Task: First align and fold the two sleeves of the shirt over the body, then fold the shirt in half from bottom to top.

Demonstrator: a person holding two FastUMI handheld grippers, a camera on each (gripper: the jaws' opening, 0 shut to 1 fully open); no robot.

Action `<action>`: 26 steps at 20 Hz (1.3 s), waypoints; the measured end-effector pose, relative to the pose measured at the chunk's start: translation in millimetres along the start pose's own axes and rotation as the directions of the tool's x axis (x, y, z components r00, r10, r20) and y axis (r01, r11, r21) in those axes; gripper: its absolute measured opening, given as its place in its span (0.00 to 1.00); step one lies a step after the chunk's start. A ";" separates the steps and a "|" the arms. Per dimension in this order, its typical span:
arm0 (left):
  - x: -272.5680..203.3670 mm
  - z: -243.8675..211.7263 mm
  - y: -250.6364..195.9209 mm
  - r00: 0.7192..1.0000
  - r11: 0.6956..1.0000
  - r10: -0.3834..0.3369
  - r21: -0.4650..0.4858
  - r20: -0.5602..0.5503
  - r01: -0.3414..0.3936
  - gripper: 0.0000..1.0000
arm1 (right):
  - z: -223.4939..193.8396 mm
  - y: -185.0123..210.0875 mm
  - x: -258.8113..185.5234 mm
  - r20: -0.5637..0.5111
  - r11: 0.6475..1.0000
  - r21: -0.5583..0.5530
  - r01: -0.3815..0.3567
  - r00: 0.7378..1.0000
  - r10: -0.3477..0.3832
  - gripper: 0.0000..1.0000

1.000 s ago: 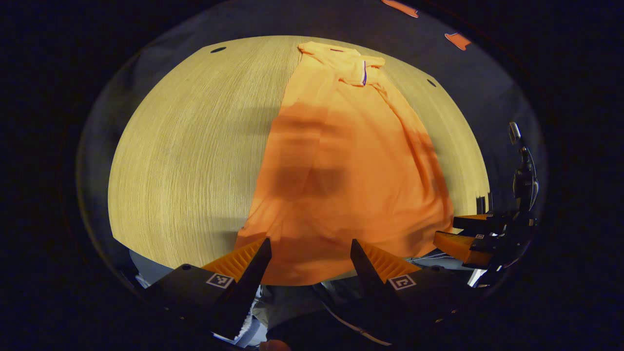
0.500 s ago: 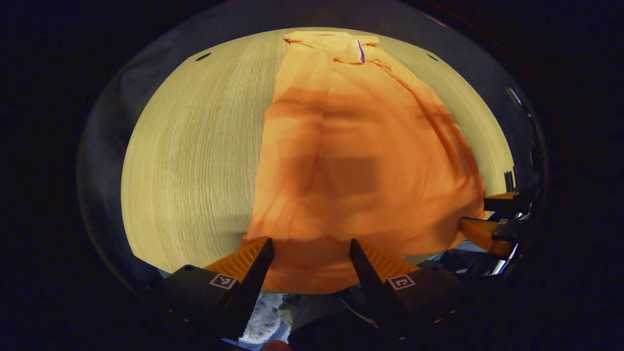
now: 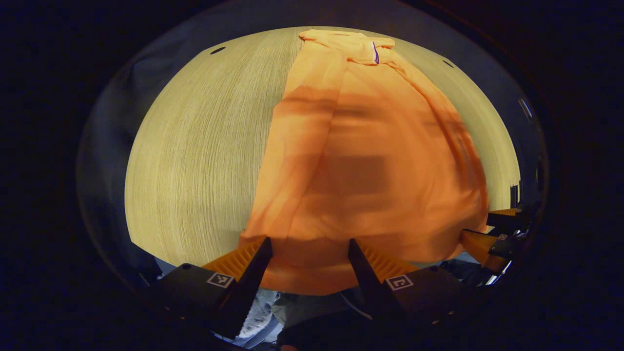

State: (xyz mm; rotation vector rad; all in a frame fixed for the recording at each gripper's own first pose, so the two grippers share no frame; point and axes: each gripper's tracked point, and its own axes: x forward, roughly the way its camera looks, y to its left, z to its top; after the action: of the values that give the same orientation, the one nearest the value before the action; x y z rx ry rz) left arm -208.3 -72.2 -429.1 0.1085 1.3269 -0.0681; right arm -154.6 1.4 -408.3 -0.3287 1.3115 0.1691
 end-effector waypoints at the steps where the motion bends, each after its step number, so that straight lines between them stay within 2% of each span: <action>1: -1.3 -0.7 -0.5 1.000 1.000 -0.001 -0.010 0.009 0.001 0.94 | -0.8 -0.3 0.6 0.005 1.000 -0.001 0.000 1.000 0.000 0.84; 2: -1.8 -0.2 -0.7 1.000 1.000 0.001 -0.011 0.021 -0.001 0.89 | -0.3 -1.7 0.1 0.011 1.000 0.010 0.003 1.000 -0.003 0.70; 3: -2.0 -1.0 -0.7 0.999 1.000 0.000 -0.006 0.032 0.000 0.86 | 0.7 -4.0 0.5 0.022 1.000 0.027 0.009 1.000 -0.010 0.65; 4: -4.7 0.7 -2.4 0.999 1.000 -0.005 -0.004 0.054 0.005 0.86 | 1.7 -6.9 -0.4 0.035 0.999 0.042 0.014 0.999 -0.016 0.48; 5: -0.9 4.7 -3.8 0.997 1.000 -0.005 -0.008 0.076 0.005 0.71 | 0.8 -7.4 -0.1 0.042 0.999 0.049 0.013 0.999 -0.015 0.31; 6: -0.2 8.7 -3.2 0.995 1.000 -0.003 -0.001 0.103 0.003 0.58 | 2.1 -7.9 1.4 0.055 0.999 0.041 0.011 0.998 -0.013 0.22; 7: -0.7 11.8 -2.9 0.991 1.000 -0.006 -0.005 0.130 0.007 0.39 | 3.5 -4.6 -0.2 0.080 0.998 0.058 -0.014 0.997 0.010 0.18; 8: 3.2 15.5 -2.6 0.989 1.000 -0.005 -0.024 0.147 0.009 0.19 | 3.4 0.2 -1.6 0.094 0.998 0.060 -0.037 0.995 0.031 0.04; 9: 3.0 19.2 -4.6 0.985 0.999 -0.031 -0.021 0.171 0.035 0.01 | 3.4 2.8 -0.5 0.108 0.998 0.048 -0.047 0.993 0.042 0.01; 11: -2.4 20.8 -8.8 0.974 0.993 -0.106 -0.025 0.202 0.114 0.01 | 2.1 6.5 -1.0 0.130 0.997 0.031 -0.065 0.990 0.060 0.00; 14: -2.7 16.2 -5.9 0.963 0.975 -0.175 -0.099 0.204 0.198 0.01 | -0.5 13.0 -2.8 0.128 0.992 0.059 -0.108 0.987 0.100 0.00; 16: -7.7 7.4 -1.4 0.962 0.965 -0.193 -0.142 0.194 0.223 0.00 | -0.8 17.1 -8.2 0.137 0.986 0.090 -0.143 0.982 0.130 0.00; 19: -21.3 8.9 0.8 0.954 0.958 -0.215 -0.144 0.209 0.248 0.00 | 8.0 24.2 -23.1 0.172 0.974 0.112 -0.197 0.969 0.176 0.00; 26: -71.5 70.3 -1.7 0.903 0.939 -0.261 -0.128 0.341 0.320 0.01 | 64.2 22.8 -65.4 0.298 0.965 0.096 -0.244 0.932 0.206 0.00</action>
State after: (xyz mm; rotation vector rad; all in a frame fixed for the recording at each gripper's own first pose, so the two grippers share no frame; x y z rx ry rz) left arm -157.9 -83.1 -343.0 -0.2506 1.0084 -0.2104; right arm -119.2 48.2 -334.2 -0.0361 1.0637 0.3115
